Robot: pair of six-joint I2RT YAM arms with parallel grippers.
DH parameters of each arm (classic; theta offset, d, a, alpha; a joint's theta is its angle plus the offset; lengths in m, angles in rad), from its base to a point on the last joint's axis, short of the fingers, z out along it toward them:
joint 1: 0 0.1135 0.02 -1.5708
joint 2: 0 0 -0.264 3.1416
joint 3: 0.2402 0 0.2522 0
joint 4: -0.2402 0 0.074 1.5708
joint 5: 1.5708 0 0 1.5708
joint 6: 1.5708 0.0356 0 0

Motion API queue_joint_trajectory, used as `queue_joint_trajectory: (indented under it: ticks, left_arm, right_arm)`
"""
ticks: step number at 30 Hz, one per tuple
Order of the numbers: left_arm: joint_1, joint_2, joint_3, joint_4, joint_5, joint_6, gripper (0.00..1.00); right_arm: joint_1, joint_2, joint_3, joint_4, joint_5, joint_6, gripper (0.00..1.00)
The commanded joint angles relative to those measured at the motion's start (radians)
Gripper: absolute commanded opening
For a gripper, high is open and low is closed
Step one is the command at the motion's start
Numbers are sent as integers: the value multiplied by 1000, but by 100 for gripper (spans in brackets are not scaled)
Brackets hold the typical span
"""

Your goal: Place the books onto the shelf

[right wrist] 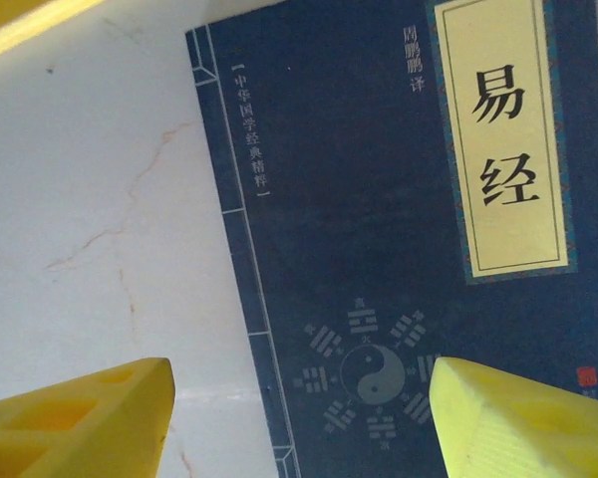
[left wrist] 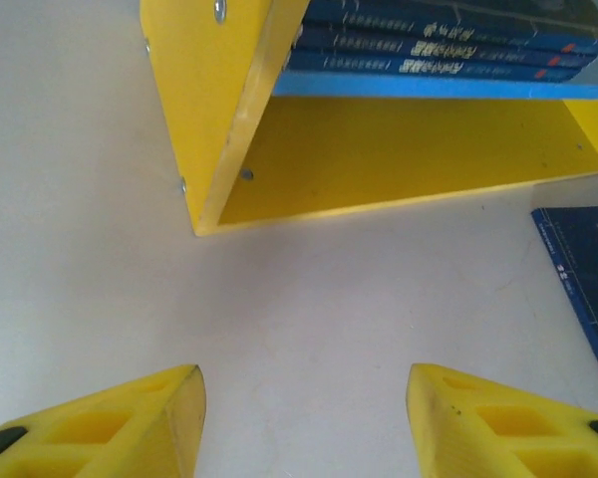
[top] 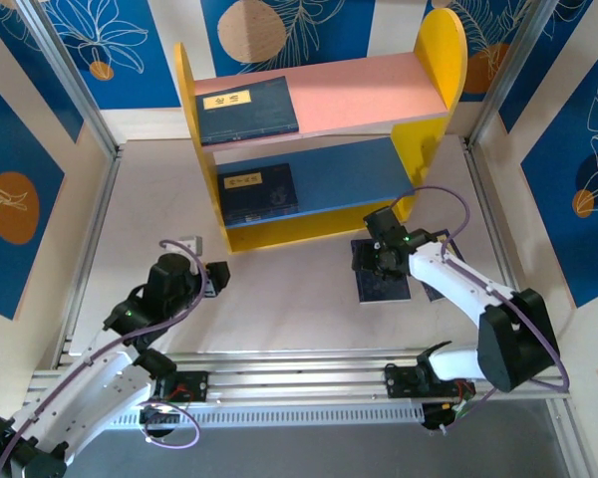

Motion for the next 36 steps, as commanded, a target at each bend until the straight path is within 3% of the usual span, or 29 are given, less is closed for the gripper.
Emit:
queue_joint_trajectory:
  ticks: [1, 11, 23, 28, 36]
  left_arm:
    - [3, 10, -17, 33, 41, -66, 54]
    - [0, 91, -78, 128, 129, -157, 52]
    - [-3, 217, -57, 161, 211, -154, 52]
    - [-6, 266, -51, 188, 225, -158, 52]
    - [-11, 290, -49, 197, 234, -160, 51]
  right_arm:
    - [-10, 49, 5, 24, -15, 18, 69]
    - [-11, 155, 23, 73, -56, 1, 69]
    - [11, 243, 35, 112, -140, -2, 68]
    - [96, 294, 34, 176, -217, 38, 68]
    - [320, 424, 127, 263, -306, 116, 67]
